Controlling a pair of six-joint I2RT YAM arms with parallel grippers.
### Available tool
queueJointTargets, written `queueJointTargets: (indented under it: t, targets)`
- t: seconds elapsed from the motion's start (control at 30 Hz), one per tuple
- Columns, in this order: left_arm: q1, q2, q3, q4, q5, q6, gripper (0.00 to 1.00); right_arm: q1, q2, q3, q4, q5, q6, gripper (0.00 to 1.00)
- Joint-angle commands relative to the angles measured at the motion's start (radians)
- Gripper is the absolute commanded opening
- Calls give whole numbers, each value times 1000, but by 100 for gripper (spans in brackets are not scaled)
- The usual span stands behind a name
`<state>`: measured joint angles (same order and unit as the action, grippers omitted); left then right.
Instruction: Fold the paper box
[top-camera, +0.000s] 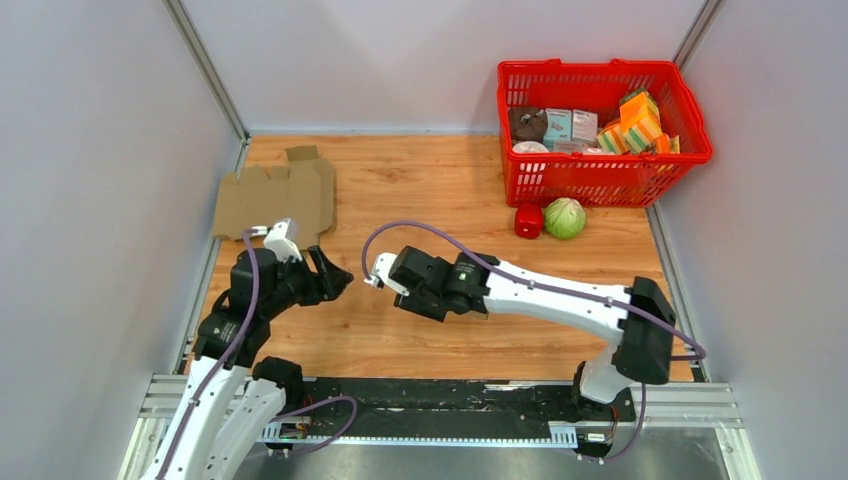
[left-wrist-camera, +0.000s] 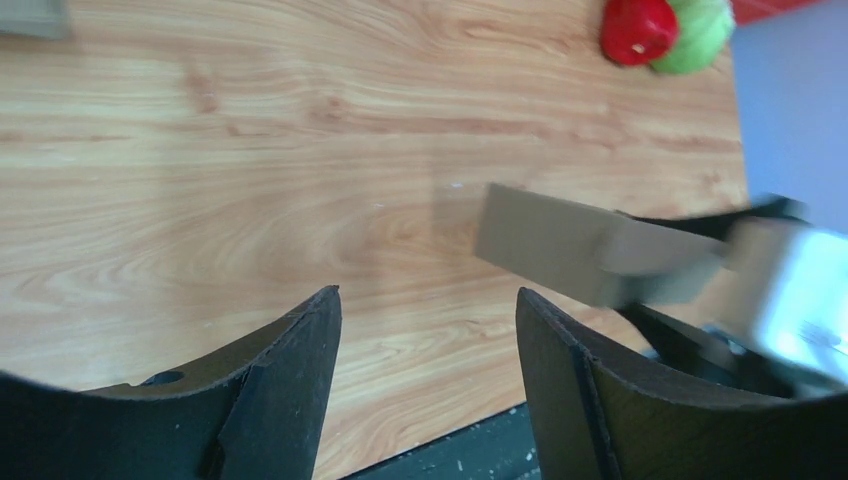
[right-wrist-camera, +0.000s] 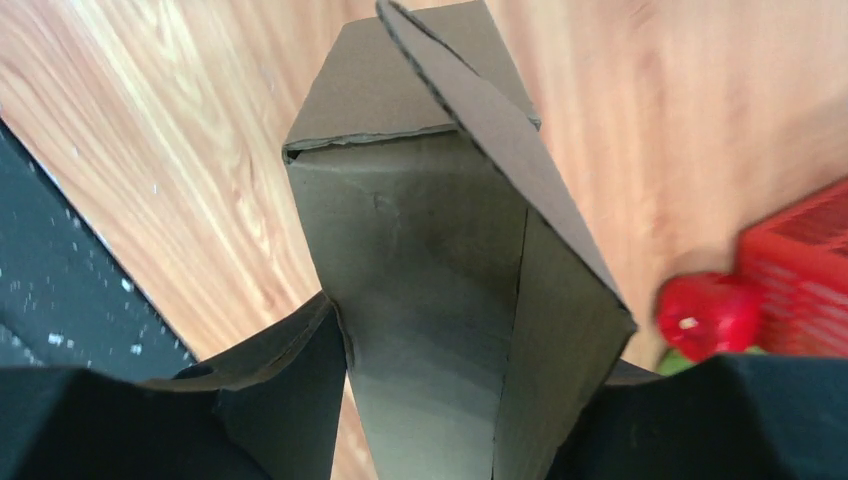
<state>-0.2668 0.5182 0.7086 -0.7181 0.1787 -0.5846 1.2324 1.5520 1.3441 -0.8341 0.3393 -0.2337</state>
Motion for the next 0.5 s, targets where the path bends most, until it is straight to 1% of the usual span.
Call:
queueJointTargets:
  t: [0.0, 0.03, 0.1, 0.13, 0.2, 0.23, 0.3, 0.33, 0.47]
  targets:
    - [1, 37, -87, 223, 255, -7, 72, -80, 114, 76, -233, -281, 60, 53]
    - [1, 37, -115, 265, 271, -56, 71, -86, 129, 84, -232, -289, 57, 57]
    - [1, 36, -182, 359, 281, -96, 71, -97, 169, 87, -221, -296, 54, 59]
    - [1, 37, -201, 385, 283, -130, 71, -102, 181, 83, -211, -296, 53, 60]
    - [1, 45, -239, 434, 285, -150, 71, -117, 206, 72, -178, -295, 59, 62]
    - [1, 46, -247, 442, 286, -156, 71, -123, 210, 64, -169, -298, 60, 66]
    - [1, 55, -255, 450, 288, -153, 71, -137, 211, 55, -142, -290, 69, 71]
    - [1, 60, -256, 453, 291, -147, 71, -140, 207, 50, -134, -277, 79, 79]
    - [0, 91, -279, 502, 326, -129, 77, -149, 154, 23, -102, -220, 106, 95]
